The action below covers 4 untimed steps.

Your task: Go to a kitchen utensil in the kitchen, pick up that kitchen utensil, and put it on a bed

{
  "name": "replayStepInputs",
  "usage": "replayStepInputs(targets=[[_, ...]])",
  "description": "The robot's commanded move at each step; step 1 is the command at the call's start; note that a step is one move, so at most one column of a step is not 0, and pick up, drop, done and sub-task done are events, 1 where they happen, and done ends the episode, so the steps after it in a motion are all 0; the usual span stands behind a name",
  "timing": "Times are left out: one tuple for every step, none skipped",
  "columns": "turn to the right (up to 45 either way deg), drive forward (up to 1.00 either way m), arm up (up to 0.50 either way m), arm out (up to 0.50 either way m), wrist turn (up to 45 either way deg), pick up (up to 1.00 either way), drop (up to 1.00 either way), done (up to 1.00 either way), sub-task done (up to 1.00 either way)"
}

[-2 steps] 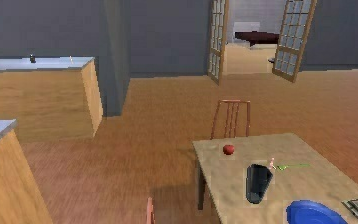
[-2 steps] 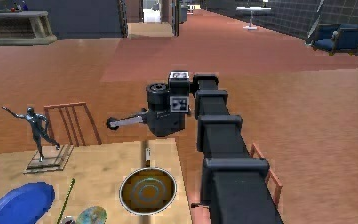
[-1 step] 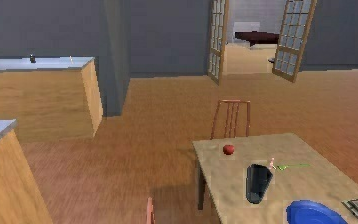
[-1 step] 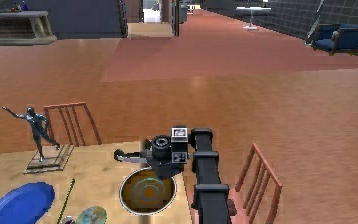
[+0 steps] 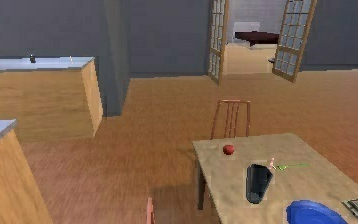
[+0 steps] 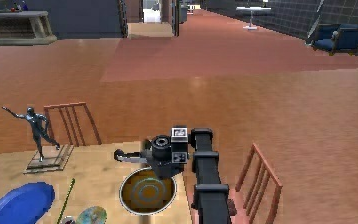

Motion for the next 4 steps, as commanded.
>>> replayStepInputs(targets=[[0.0,0.00,0.10,0.00,0.0,0.00,0.00,0.00,0.00],[0.0,0.00,0.02,0.00,0.0,0.00,0.00,0.00,0.00],[0.0,0.00,0.00,0.00,-45.0,0.00,0.00,0.00,0.00],[0.0,0.00,0.00,0.00,-45.0,0.00,0.00,0.00,0.00]])
